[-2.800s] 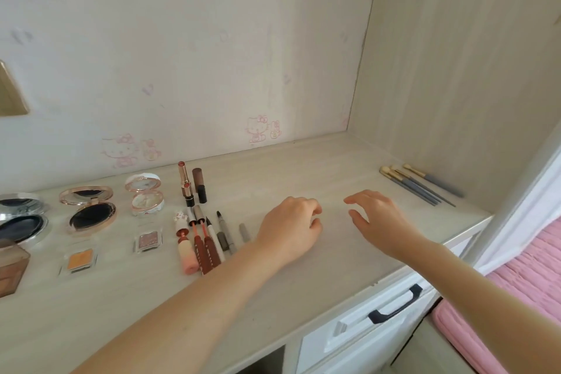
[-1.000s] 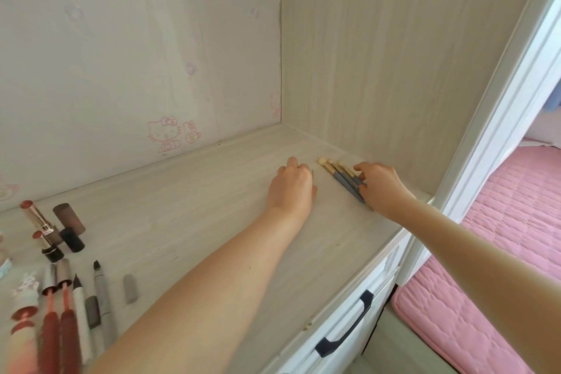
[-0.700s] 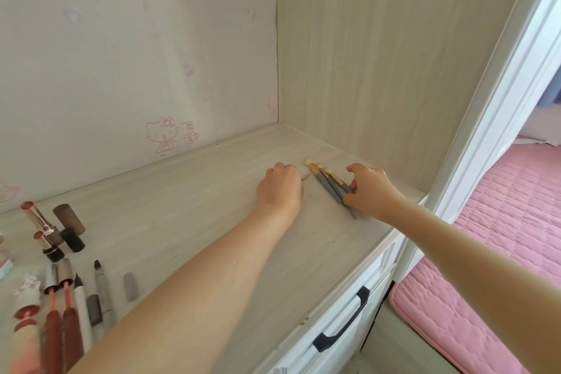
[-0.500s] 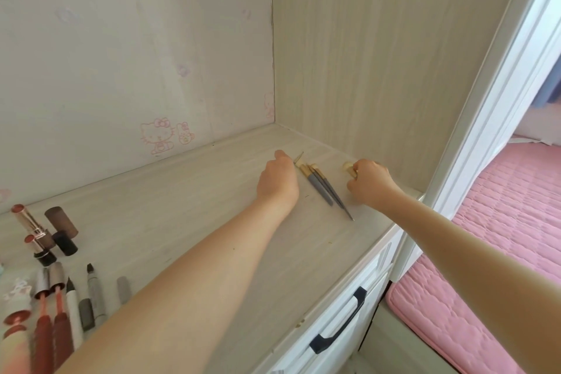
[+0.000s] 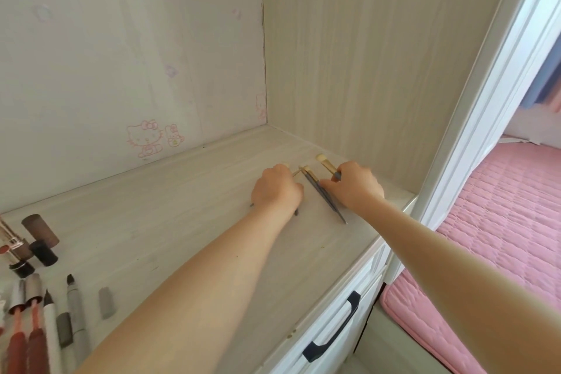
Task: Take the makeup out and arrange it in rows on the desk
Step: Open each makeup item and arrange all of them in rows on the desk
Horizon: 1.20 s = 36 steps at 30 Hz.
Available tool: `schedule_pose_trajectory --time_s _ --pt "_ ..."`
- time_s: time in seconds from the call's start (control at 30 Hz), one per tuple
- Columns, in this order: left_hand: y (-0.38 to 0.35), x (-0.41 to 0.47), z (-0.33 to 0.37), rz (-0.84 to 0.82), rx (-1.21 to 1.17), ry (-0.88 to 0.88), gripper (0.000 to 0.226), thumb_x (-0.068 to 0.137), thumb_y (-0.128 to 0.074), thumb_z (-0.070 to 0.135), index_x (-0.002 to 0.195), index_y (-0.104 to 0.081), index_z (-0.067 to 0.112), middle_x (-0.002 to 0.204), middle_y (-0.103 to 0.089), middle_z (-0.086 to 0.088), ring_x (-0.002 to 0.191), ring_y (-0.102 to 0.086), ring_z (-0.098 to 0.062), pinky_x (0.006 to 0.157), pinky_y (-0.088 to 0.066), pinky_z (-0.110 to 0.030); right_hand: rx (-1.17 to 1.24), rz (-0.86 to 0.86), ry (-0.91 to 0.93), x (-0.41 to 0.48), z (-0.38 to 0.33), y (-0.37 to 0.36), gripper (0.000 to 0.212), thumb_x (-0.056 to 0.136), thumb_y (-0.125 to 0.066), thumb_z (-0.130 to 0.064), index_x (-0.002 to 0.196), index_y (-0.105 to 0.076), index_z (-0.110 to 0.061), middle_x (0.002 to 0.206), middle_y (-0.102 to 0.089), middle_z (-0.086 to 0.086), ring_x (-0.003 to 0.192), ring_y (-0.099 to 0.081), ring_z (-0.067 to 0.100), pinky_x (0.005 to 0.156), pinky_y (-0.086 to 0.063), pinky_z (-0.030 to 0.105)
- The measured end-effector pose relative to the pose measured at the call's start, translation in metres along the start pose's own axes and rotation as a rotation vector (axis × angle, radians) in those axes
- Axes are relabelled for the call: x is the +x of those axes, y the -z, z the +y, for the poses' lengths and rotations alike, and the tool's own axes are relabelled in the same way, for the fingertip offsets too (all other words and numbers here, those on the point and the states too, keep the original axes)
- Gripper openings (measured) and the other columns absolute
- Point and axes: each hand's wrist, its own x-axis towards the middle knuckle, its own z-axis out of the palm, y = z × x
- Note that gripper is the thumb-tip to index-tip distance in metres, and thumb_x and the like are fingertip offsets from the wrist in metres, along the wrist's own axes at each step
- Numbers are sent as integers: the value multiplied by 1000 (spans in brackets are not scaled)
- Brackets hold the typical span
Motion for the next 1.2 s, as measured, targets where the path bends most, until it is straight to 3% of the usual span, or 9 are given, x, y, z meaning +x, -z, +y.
schedule_pose_trajectory --time_s 0.3,0.53,0.63,0.77,0.8,0.87,1.0,1.1,1.2 --pt "15 1 -24 -6 52 -27 22 92 -53 24 105 -55 6 109 -57 -15 98 -59 -36 66 -42 -32 -207 -91 118 -3 -11 5 21 90 -50 -32 79 -48 -15 80 -52 4 67 -51 24 53 -37 27" --pt "28 -2 -33 -35 -4 -9 22 97 -47 27 103 -55 7 106 -59 -14 94 -60 -34 65 -43 -32 -281 -141 106 -5 -16 1 8 95 -46 -16 93 -39 -13 83 -44 3 76 -49 26 65 -39 34" --pt "35 1 -39 -62 -111 19 25 97 -47 29 100 -55 5 104 -62 -14 88 -60 -31 63 -43 -30 -167 -176 62 2 -15 6 6 97 -42 -16 98 -43 -10 79 -46 4 76 -51 25 68 -42 33" --pt "42 4 -43 -106 -281 69 31 97 -48 30 110 -57 3 102 -69 -16 97 -63 -32 75 -49 -34 -44 -203 51 9 -21 17 19 98 -44 -17 109 -47 -2 103 -59 17 86 -53 29 73 -44 33" --pt "44 4 -43 -128 -335 86 30 97 -49 29 109 -58 3 97 -70 -14 93 -64 -30 73 -51 -34 -28 -206 61 10 -24 18 21 99 -42 -17 111 -48 -1 107 -60 19 90 -55 31 77 -46 35" --pt "46 2 -41 -193 -479 127 27 97 -50 26 105 -59 2 79 -70 -9 67 -62 -22 51 -44 -26 -5 -226 90 10 -30 18 20 99 -39 -15 111 -47 -1 110 -59 21 93 -58 33 84 -50 41" --pt "53 -3 -42 -272 -680 191 23 98 -48 15 112 -55 -1 70 -63 -9 52 -47 -16 45 -29 -22 -158 -286 123 5 -43 10 23 100 -39 -16 120 -41 -3 105 -52 16 76 -51 21 62 -42 31" --pt "58 -6 -45 -308 -775 232 24 99 -46 9 117 -53 -5 70 -61 -12 51 -47 -17 45 -34 -24 -258 -273 196 2 -43 1 25 101 -39 -26 113 -48 -6 108 -55 16 84 -52 28 72 -43 32" --pt "62 -7 -49 -359 -870 280 26 99 -48 8 120 -53 -6 73 -61 -14 53 -54 -18 43 -46 -22 -318 -230 236 -2 -44 -1 23 100 -42 -29 111 -49 -10 102 -54 12 83 -51 28 70 -44 34"
